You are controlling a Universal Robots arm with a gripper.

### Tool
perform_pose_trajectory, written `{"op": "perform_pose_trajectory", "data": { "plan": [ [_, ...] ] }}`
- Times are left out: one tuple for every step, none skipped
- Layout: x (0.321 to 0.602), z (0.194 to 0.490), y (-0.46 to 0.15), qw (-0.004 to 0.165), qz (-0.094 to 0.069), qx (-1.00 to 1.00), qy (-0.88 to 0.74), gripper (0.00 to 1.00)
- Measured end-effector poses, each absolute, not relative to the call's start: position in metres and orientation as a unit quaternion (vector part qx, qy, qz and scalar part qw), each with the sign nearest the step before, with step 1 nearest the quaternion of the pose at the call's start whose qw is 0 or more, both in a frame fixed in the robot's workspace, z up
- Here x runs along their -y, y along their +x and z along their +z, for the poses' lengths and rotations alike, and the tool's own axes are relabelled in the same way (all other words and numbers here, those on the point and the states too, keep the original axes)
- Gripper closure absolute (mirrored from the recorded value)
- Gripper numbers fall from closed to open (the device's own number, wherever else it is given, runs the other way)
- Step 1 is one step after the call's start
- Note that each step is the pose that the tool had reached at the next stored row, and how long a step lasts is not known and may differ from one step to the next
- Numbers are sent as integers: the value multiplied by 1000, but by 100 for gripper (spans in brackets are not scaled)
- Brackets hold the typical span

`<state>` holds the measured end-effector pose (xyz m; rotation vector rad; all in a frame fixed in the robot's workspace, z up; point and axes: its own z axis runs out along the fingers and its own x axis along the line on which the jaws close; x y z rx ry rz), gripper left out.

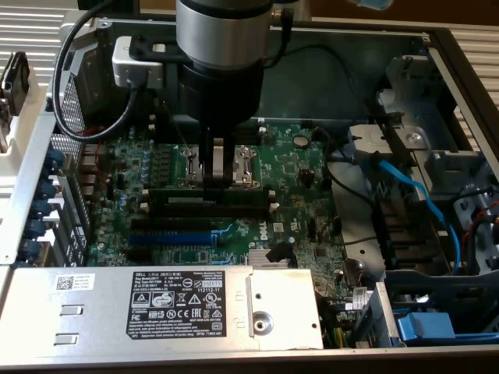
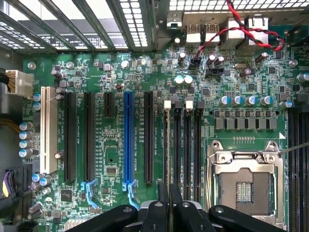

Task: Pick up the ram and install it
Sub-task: 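Insert the ram into the slot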

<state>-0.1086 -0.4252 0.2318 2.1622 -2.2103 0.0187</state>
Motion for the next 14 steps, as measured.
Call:
{"op": "perform_pose_trajectory", "data": {
  "plan": [
    [425, 232, -108, 25, 6, 715, 699, 87],
    [425, 232, -108, 25, 6, 715, 699, 87],
    [425, 232, -108, 25, 6, 715, 699, 87],
    [425, 232, -108, 25, 6, 715, 699, 87],
    [425, 232, -108, 25, 5, 715, 699, 87],
    [425, 232, -108, 26, 5, 715, 699, 87],
    [425, 232, -108, 26, 5, 715, 699, 87],
    [425, 232, -108, 26, 5, 715, 699, 87],
    [425, 232, -108, 26, 5, 715, 699, 87],
    [425, 232, -108, 27, 4, 715, 699, 87],
    [425, 232, -108, 27, 4, 715, 699, 87],
    [425, 232, -108, 27, 4, 714, 699, 87],
    [425, 232, -108, 27, 4, 714, 699, 87],
    [425, 232, -108, 27, 4, 714, 699, 87]
  ]
}}
